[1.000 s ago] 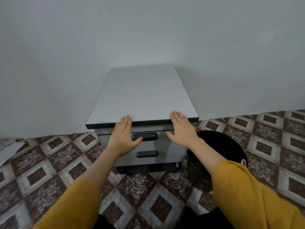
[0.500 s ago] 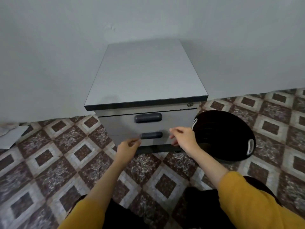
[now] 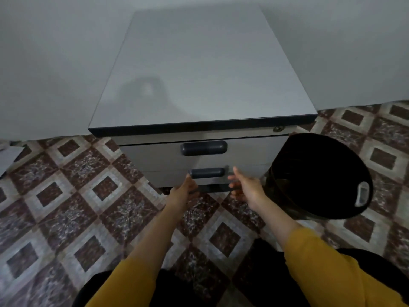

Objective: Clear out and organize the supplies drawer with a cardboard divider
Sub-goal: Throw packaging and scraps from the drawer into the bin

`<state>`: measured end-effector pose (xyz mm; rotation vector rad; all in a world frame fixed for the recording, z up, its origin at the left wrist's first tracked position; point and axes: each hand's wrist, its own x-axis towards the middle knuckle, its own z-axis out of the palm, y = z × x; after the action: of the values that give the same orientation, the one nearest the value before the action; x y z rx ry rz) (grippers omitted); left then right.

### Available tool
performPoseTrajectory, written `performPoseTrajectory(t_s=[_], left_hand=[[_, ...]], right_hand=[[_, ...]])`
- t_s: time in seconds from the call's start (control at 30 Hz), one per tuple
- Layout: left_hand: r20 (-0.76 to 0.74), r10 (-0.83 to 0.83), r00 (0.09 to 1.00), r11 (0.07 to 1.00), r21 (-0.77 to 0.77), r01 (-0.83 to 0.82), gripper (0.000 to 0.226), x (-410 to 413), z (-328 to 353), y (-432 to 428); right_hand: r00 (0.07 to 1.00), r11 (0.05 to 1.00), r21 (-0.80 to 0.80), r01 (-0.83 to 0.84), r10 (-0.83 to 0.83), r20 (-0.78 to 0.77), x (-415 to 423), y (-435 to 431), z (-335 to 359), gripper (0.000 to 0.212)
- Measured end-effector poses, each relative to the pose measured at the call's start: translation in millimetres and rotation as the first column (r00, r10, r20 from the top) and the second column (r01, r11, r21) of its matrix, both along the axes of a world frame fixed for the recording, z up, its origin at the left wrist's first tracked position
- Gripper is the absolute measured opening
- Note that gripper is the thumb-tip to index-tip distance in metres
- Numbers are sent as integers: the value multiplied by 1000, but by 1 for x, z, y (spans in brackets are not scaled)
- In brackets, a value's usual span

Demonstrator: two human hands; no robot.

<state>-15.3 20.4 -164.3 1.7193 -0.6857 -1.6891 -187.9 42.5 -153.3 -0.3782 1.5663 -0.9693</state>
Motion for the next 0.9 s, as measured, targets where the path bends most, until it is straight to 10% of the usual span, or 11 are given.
performPoseTrajectory(t_s=[0.33, 0.9], left_hand=[[-296, 166, 940, 974, 201, -109, 65, 8, -31, -30], [-339, 131, 932, 960, 277, -34, 79, -9, -44, -44]], right_hand=[[884, 992, 97, 78, -114, 454, 11, -25, -29, 52], [816, 992, 93, 87, -125, 564, 23, -37, -51, 72]])
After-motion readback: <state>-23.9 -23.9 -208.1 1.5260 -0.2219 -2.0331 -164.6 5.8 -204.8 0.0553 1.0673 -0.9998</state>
